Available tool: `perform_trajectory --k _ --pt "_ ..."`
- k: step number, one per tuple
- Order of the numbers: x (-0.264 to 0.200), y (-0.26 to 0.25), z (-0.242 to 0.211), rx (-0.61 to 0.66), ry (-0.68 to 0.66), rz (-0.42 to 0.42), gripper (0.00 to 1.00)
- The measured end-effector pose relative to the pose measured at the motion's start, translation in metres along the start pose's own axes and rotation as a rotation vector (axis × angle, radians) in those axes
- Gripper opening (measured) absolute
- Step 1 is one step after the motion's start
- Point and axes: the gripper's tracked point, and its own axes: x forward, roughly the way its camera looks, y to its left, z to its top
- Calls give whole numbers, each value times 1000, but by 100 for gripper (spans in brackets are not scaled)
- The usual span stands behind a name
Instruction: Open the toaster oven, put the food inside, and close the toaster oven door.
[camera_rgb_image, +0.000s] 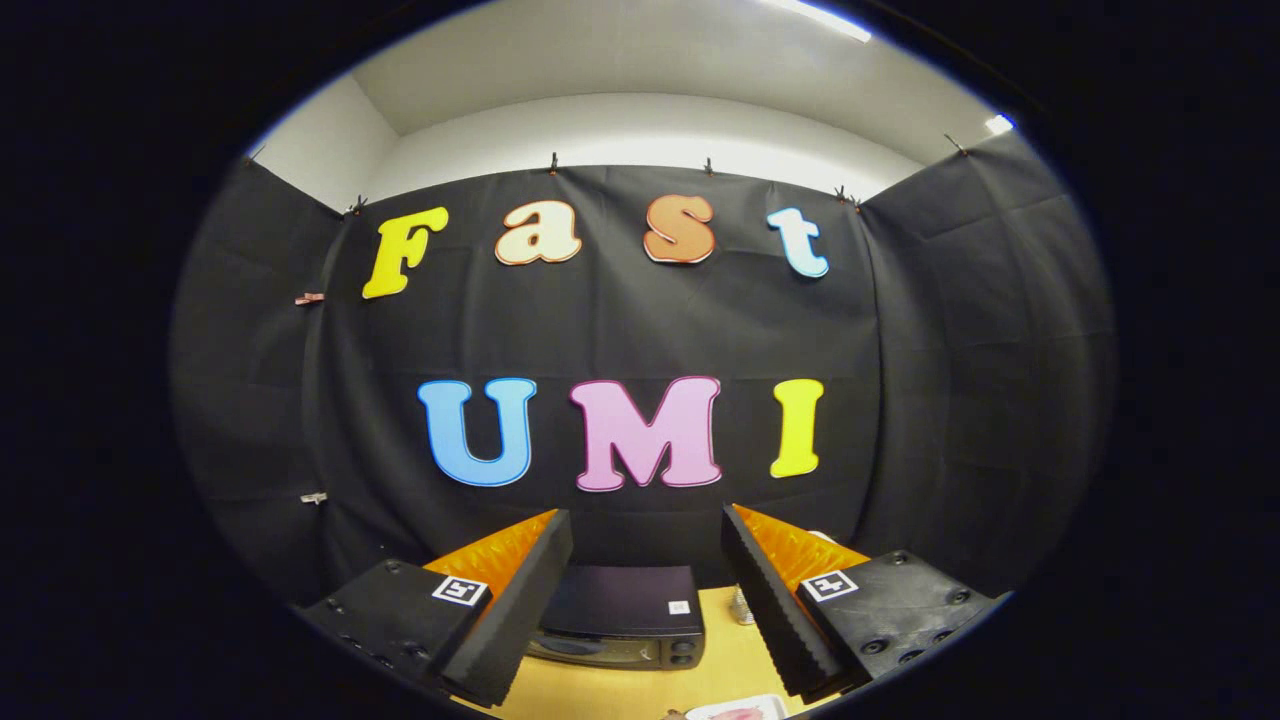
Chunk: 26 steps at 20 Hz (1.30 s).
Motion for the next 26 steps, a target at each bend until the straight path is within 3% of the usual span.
perform_trajectory --k 10,14,19,26 --pt "89 72 -143 -26 145 42 98" --pt "115 74 -214 -15 256 4 98" --pt "116 71 -302 -7 429 -28 98" --pt "113 72 -357 -5 552 -58 98"
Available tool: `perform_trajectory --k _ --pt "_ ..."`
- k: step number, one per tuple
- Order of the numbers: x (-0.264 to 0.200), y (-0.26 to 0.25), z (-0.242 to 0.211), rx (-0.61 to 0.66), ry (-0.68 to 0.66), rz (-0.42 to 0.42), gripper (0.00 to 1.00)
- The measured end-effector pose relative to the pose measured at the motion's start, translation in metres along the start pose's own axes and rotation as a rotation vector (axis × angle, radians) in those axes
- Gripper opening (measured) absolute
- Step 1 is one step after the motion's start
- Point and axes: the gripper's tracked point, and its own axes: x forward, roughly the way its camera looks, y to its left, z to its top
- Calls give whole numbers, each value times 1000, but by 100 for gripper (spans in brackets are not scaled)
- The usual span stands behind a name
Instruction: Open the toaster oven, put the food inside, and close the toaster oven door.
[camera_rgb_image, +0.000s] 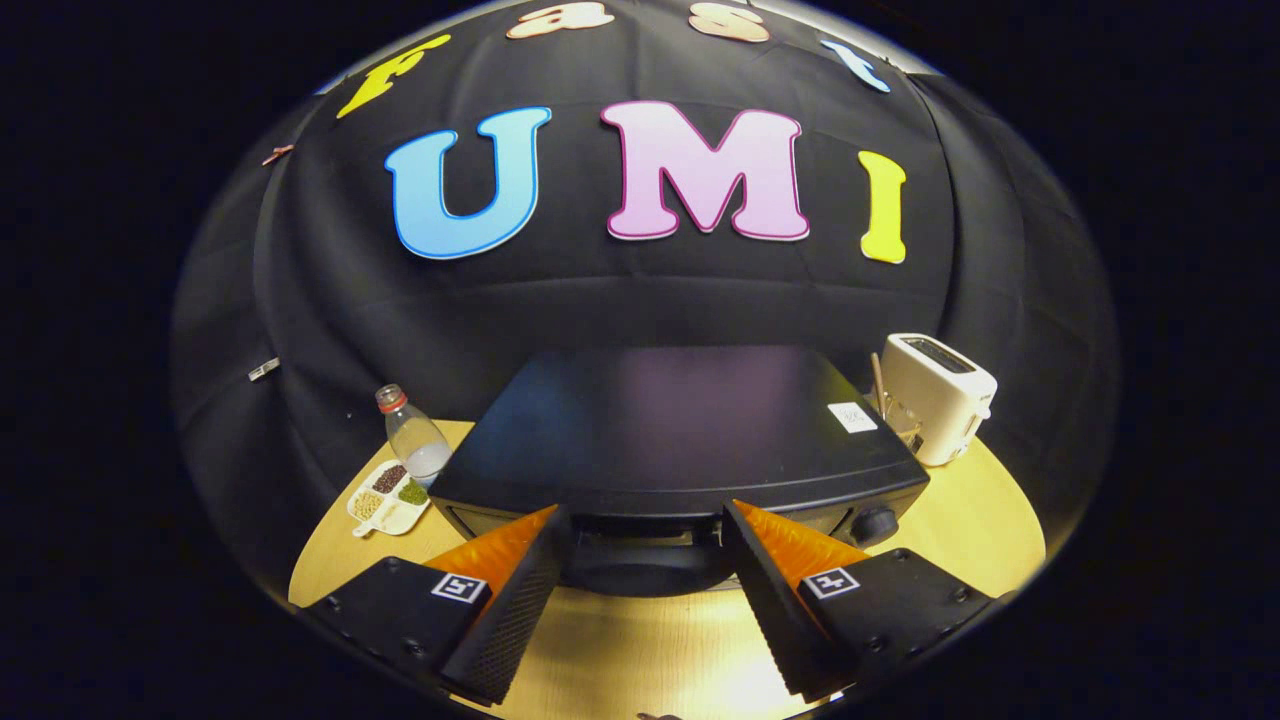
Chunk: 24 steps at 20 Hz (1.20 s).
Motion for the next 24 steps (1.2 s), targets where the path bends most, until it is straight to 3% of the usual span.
perform_trajectory --k 3,8,18,24 --pt "4 0 3 -19 -32 -23 98" --pt "-14 -1 -15 -7 48 -25 99" --pt "-83 -9 -157 46 405 34 97" --pt "-94 -20 -142 46 380 57 95"
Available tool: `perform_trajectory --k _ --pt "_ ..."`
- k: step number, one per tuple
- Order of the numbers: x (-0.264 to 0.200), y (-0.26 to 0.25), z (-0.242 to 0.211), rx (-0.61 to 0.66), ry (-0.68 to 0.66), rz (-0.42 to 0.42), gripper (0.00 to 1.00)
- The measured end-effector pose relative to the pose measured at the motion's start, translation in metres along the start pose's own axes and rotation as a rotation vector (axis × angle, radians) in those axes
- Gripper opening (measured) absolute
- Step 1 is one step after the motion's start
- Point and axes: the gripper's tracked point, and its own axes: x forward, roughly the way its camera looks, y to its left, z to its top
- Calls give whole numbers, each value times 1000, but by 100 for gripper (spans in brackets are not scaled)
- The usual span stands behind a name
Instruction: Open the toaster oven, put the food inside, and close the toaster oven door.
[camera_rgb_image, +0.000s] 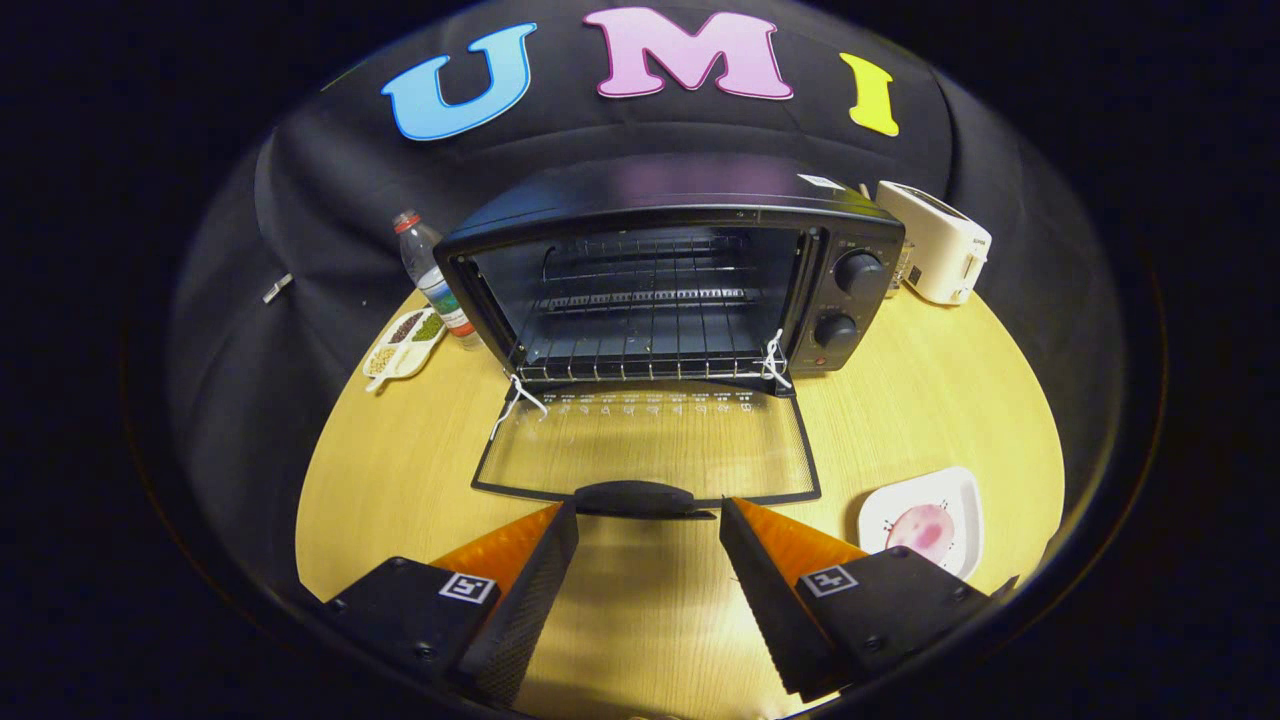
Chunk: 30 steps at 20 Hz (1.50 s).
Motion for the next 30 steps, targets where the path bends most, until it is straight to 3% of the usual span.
perform_trajectory --k 3,7,11,15,19,20,27,30 --pt "-16 -23 15 12 -11 31 95" --pt "-43 -128 35 25 -26 -12 98" --pt "-52 -251 5 -4 92 -117 94" --pt "-31 -304 -29 33 231 -107 92" --pt "-8 -322 -63 16 353 -75 71" --pt "-4 -323 -65 12 371 -67 60" --pt "16 -327 -81 -32 441 -68 59" --pt "17 -327 -77 26 456 -62 20"
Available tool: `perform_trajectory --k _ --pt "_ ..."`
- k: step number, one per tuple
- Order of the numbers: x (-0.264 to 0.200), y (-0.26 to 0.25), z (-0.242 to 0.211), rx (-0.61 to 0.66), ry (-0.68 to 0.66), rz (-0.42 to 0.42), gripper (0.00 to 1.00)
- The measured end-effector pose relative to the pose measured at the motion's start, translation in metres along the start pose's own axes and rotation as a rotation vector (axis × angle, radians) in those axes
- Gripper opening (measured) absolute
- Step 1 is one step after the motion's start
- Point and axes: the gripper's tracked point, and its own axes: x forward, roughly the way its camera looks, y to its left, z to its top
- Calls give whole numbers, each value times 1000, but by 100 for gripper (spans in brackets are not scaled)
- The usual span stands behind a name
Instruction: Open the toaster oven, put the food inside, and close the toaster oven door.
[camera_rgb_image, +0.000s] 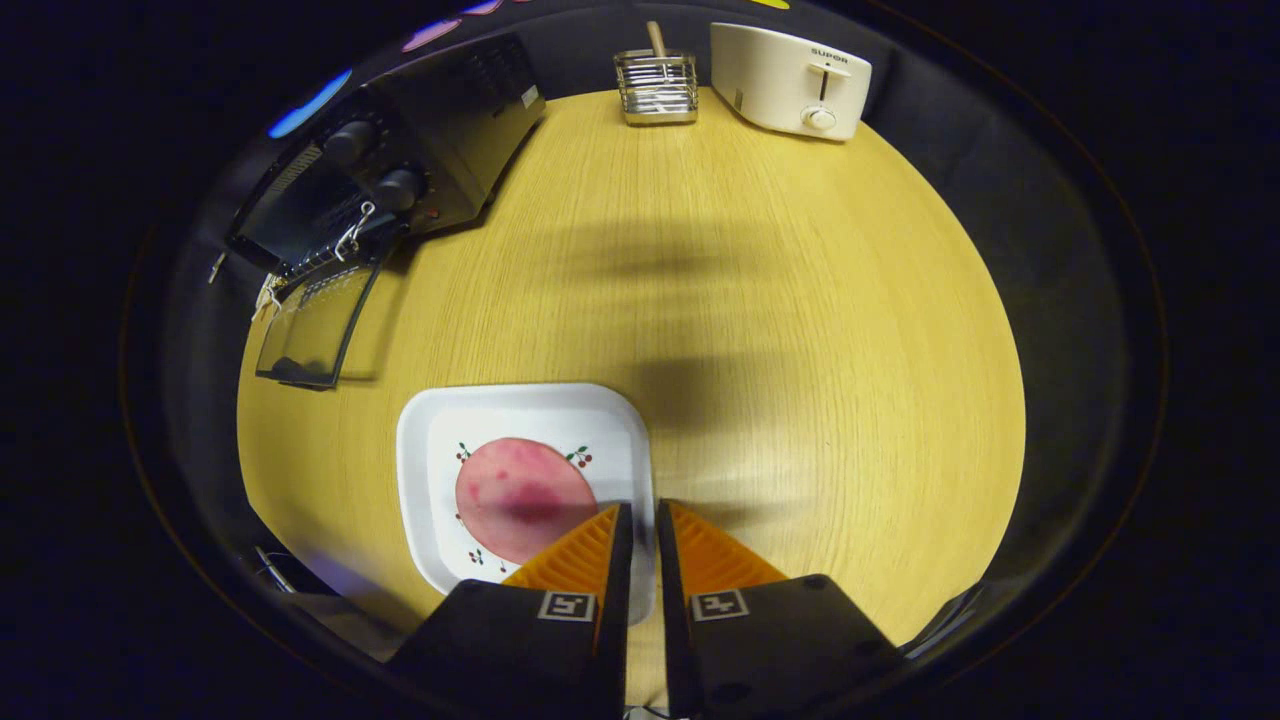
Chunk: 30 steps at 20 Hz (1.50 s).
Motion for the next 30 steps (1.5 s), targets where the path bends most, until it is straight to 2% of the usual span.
perform_trajectory --k 1,4,5,13,19,25,28,30 --pt "0 1 -3 8 23 4 23" --pt "8 6 -10 7 74 38 21" --pt "2 4 -6 0 84 65 5" --pt "0 4 -8 29 118 153 5" --pt "-9 24 -29 327 206 374 5" --pt "-53 53 -23 623 70 532 5" --pt "-88 93 -1 730 -28 633 5" --pt "-95 126 17 793 -69 675 5"
